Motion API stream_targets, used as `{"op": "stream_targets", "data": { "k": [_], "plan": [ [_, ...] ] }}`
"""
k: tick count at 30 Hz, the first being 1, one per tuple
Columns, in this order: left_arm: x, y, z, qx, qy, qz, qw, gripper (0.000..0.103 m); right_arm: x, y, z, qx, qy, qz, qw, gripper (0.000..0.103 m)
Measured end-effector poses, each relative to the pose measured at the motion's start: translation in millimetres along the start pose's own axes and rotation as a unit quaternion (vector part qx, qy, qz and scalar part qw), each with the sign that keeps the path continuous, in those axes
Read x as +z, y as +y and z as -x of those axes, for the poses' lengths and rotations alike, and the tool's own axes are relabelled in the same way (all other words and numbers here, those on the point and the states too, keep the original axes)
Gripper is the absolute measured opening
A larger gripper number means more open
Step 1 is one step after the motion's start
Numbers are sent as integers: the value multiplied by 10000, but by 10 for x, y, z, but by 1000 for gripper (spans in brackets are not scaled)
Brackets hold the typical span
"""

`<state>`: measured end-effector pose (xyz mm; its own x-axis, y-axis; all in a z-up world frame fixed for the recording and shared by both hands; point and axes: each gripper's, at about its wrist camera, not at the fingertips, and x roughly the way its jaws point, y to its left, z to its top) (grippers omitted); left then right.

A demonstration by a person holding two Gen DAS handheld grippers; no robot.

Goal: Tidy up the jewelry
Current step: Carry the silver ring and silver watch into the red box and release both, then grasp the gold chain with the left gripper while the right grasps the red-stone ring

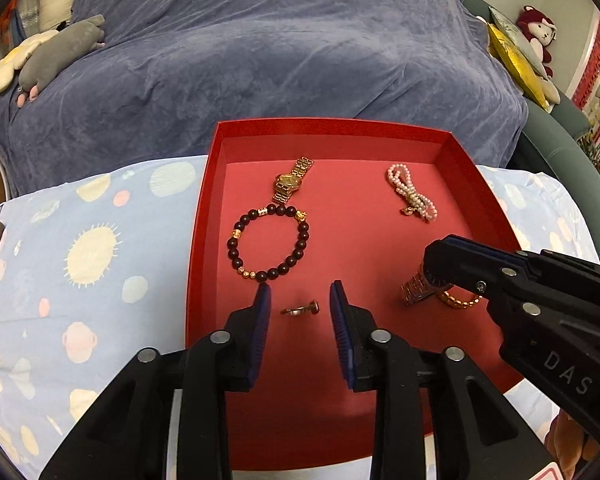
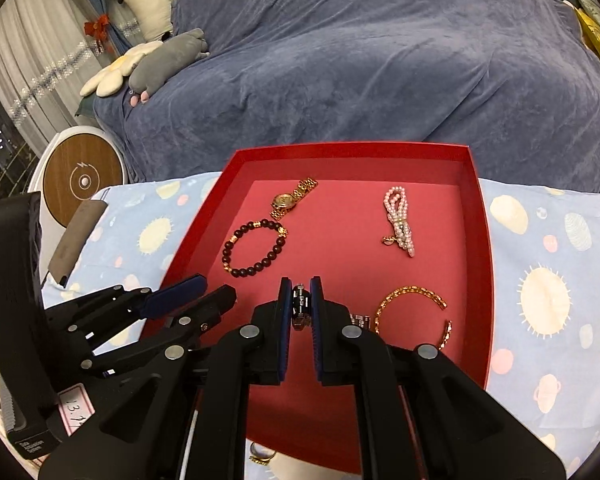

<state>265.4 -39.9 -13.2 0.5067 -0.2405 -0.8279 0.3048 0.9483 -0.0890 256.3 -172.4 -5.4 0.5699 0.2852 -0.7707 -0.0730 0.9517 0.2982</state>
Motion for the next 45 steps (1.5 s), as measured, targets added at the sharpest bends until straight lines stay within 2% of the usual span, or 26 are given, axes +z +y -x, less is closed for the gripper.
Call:
{"op": "stream_targets", "data": {
  "k": [2,4,5,6,11,13,17,20,25,29,32,35,40,45],
  "plan": [
    [-6,13,11,99,-122,19,9999,55,2,-63,33,-64,-115,-91,9999,13],
    [3,19,62,105,-231,-3,9997,57,33,-116,123,-84,-202,-174,9996,15],
    [21,33,94,121,-263,10,9996,62,46,-145,194,-75,-267,-227,9994,17],
    [32,51,151,136,-328,58,9994,64,49,-162,286,-67,-330,-266,9991,22],
    [19,151,538,49,-546,324,9980,64,-36,-151,760,-226,-528,-184,9982,26],
    [-31,181,710,82,-610,387,9974,64,-126,-142,970,-220,-624,-210,9976,31],
    [-233,212,1027,232,-740,436,9960,64,-452,-119,1309,-226,-779,-200,9965,38],
    [-469,244,1184,335,-762,449,9955,64,-736,-117,1408,-154,-682,-267,9972,38],
    [-890,276,1245,403,-582,518,9961,64,-1143,-37,1456,-223,-542,-199,9981,38],
    [-1230,230,1151,178,-324,673,9970,64,-1326,-31,1388,-179,-382,-251,9988,38],
    [-1372,85,995,218,-217,426,9986,64,-1383,-36,1309,-283,-263,-168,9991,38],
    [-1434,-62,819,298,-118,127,9994,62,-1397,-59,1261,-314,-205,-173,9991,38],
    [-1453,-186,579,205,89,60,9997,51,-1394,-71,1187,-332,-148,-200,9991,38],
    [-1457,-294,469,194,138,-72,9997,35,-1398,-21,1131,-333,-95,-116,9993,38]
  ]
}}
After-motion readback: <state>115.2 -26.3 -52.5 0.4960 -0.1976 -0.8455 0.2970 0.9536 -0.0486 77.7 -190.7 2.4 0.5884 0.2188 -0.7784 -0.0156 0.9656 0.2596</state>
